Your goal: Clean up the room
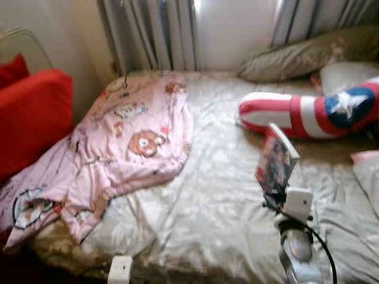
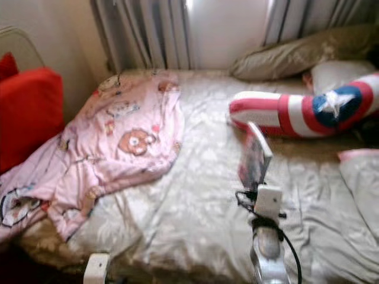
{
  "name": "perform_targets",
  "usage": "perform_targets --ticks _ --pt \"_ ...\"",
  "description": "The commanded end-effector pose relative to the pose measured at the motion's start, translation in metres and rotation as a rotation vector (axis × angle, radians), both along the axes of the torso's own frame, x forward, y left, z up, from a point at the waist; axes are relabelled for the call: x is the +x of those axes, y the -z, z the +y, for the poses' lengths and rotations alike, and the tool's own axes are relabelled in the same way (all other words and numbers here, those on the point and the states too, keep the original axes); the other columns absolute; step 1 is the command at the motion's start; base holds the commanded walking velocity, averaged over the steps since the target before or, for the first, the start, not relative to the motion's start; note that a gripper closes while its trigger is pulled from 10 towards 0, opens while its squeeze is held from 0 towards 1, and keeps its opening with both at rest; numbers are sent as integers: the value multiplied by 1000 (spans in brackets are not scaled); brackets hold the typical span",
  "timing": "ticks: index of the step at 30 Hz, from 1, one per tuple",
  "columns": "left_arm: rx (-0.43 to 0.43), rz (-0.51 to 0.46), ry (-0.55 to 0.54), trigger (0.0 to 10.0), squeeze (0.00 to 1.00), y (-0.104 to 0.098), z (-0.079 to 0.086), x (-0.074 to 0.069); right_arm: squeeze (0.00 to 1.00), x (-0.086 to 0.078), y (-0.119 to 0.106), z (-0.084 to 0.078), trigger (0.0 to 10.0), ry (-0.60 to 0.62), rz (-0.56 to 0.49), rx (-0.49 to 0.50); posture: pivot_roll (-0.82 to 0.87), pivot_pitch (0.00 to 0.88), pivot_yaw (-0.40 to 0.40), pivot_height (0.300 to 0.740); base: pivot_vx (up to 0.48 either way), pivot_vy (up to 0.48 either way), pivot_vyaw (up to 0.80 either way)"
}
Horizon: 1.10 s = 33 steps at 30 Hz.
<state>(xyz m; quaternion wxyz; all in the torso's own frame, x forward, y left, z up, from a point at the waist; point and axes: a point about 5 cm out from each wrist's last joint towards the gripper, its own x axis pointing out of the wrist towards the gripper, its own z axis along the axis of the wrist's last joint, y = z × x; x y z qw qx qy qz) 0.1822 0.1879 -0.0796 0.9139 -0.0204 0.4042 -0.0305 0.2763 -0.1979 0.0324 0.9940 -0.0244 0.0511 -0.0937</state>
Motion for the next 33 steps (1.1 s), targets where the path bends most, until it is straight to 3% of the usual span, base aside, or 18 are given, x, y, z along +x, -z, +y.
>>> perform_targets --ticks 1,19,33 --pt "-3 32 -13 10000 0 4 1 -8 0 7 -12 -3 10000 12 -55 -4 9 0 54 740 0 -322 0" --pt "-1 30 -11 10000 0 4 2 -8 0 7 -13 -2 10000 14 -57 -2 6 0 59 740 0 -322 0" --pt "-3 28 -21 10000 0 3 2 -7 0 7 -13 -2 10000 15 -57 2 9 0 58 740 0 0 0"
